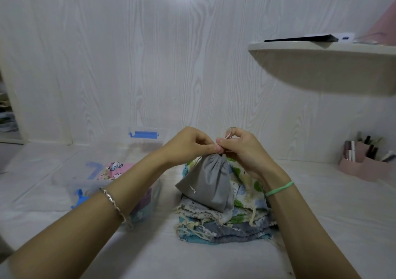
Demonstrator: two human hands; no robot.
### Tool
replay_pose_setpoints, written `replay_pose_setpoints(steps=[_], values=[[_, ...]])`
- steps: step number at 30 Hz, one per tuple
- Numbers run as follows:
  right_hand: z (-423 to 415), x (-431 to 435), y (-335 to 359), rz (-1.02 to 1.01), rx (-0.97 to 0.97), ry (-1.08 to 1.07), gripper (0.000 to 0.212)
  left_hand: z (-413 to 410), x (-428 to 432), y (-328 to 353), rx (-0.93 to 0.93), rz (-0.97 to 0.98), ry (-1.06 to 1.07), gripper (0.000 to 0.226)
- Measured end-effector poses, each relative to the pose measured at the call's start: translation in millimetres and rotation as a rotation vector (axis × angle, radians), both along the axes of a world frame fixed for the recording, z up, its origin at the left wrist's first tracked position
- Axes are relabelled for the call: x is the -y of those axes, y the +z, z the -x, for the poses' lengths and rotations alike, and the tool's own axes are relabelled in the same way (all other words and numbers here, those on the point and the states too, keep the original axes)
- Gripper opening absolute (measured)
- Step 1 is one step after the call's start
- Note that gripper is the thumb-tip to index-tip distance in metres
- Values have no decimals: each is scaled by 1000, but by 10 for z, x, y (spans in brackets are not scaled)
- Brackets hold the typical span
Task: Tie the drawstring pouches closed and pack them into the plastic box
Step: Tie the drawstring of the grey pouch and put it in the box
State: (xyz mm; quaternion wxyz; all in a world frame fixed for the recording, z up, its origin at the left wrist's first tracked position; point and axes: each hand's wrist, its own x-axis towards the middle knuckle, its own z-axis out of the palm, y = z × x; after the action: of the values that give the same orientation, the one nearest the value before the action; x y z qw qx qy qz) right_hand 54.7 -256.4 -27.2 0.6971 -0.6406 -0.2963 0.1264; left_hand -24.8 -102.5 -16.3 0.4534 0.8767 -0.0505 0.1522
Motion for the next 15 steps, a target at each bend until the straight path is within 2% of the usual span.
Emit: replay_pose_setpoints(steps=[7, 11, 15], values=[[-12, 71, 66, 79, -40, 132, 11, -41, 42, -59, -100, 157, -85, 19], [-21, 62, 49, 103, -49, 143, 12, -44, 56, -73, -32, 67, -13, 22], [-13, 75, 29, 121, -49, 153, 35, -55, 57, -88, 11, -46, 64, 17]])
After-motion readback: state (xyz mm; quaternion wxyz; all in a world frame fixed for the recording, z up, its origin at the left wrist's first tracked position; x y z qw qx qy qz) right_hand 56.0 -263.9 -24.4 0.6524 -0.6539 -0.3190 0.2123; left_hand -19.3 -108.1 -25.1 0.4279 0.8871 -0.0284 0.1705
